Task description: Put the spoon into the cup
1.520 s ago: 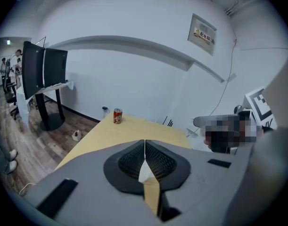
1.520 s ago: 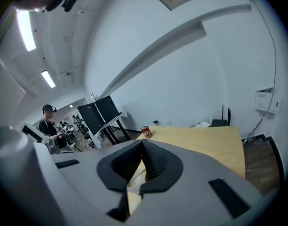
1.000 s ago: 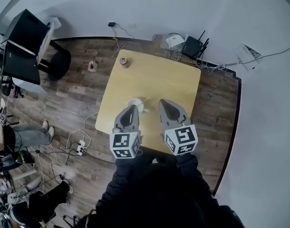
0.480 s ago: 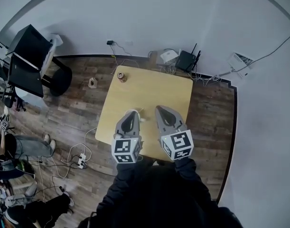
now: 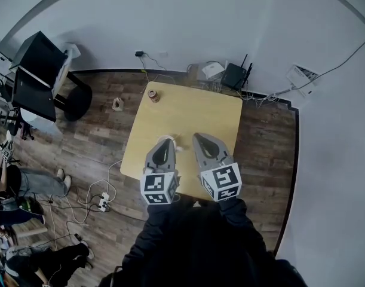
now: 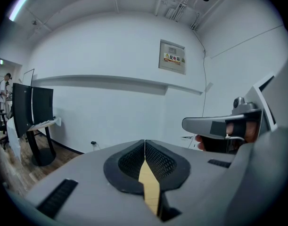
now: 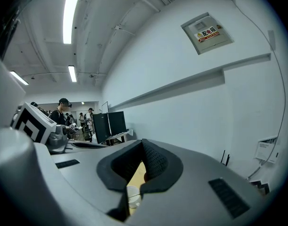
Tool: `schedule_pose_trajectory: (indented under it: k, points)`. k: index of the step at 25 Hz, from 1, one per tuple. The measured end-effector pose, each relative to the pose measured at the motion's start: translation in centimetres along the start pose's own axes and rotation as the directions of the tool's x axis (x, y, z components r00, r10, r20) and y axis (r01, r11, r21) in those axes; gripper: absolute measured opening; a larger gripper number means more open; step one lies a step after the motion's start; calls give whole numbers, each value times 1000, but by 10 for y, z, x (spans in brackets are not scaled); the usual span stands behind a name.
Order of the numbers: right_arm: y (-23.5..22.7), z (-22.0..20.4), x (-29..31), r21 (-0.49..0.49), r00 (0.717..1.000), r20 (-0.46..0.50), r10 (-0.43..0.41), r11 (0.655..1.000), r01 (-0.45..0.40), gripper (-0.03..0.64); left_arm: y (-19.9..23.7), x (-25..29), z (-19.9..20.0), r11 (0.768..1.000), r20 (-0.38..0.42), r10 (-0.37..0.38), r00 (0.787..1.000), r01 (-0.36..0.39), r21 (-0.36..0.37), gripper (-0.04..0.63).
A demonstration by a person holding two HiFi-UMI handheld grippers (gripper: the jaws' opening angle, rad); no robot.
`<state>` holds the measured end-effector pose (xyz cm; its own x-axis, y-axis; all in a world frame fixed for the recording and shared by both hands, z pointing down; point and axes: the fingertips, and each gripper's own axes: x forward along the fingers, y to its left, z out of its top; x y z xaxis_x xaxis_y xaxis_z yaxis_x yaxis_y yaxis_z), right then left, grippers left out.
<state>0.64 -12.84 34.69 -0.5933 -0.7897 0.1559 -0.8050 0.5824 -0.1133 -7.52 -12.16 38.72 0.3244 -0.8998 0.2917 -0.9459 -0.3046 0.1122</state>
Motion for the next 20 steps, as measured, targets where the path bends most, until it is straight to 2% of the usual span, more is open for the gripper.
schedule_pose_trajectory:
  k: [20]
  points:
    - [11, -22, -11, 12, 999, -32, 4, 1000, -3, 21, -8, -13, -25, 1000, -44, -9, 999, 9, 1, 34]
